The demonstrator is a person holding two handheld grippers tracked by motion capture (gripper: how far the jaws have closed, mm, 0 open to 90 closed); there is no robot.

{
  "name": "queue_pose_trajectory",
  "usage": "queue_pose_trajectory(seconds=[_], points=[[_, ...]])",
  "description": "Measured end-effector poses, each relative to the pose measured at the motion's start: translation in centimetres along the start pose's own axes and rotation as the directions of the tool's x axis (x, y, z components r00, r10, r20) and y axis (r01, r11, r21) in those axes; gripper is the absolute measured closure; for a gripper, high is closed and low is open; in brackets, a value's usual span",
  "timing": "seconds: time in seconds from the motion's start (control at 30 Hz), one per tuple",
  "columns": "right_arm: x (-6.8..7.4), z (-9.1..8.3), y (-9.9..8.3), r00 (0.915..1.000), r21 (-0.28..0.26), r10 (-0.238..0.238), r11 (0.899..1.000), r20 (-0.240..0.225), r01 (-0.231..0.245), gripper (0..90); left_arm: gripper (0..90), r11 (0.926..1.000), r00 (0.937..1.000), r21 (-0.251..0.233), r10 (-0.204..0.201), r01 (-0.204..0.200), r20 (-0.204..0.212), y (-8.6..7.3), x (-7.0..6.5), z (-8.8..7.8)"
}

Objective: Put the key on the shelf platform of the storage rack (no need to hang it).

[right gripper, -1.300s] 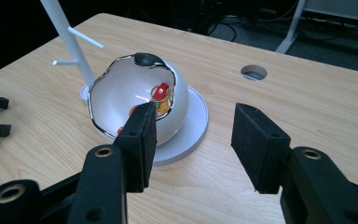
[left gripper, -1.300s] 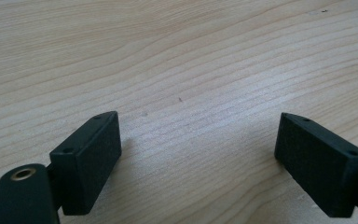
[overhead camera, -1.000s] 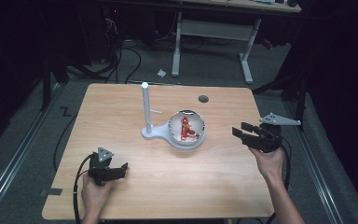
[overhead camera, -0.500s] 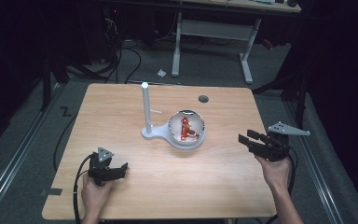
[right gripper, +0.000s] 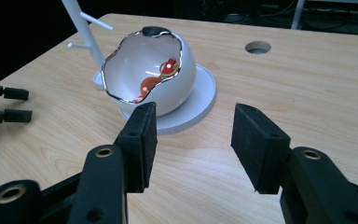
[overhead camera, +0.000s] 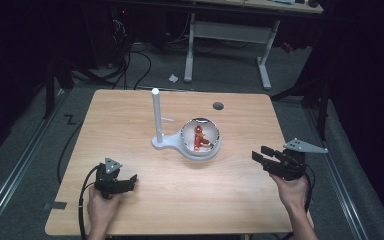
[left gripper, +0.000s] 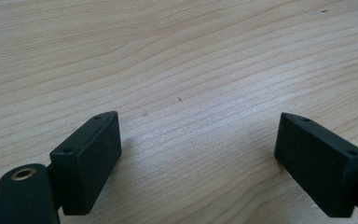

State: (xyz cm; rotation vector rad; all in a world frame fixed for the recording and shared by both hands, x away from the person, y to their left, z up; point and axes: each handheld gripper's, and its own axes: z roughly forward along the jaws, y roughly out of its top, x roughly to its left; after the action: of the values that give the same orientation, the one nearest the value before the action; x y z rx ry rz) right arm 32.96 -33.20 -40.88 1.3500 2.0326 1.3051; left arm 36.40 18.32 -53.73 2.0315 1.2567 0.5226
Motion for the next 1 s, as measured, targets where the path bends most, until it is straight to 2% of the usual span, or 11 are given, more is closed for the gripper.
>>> queue_pose_trajectory(seconds=[0.3,1.0], points=[[0.4,1.2,-1.3,0.9995,0.013,0.019,1.000,-0.026,-0.018,50.7,14.9,1.0000,1.0000,0.000,0.000,0.000,0.000,0.0,0.0,0.0],[1.2,3.6,-3.5,0.9984,0.054,0.019,0.998,-0.054,-0.016,51.3,15.0,1.0000,1.0000,0.000,0.000,0.000,0.000,0.0,0.0,0.0]])
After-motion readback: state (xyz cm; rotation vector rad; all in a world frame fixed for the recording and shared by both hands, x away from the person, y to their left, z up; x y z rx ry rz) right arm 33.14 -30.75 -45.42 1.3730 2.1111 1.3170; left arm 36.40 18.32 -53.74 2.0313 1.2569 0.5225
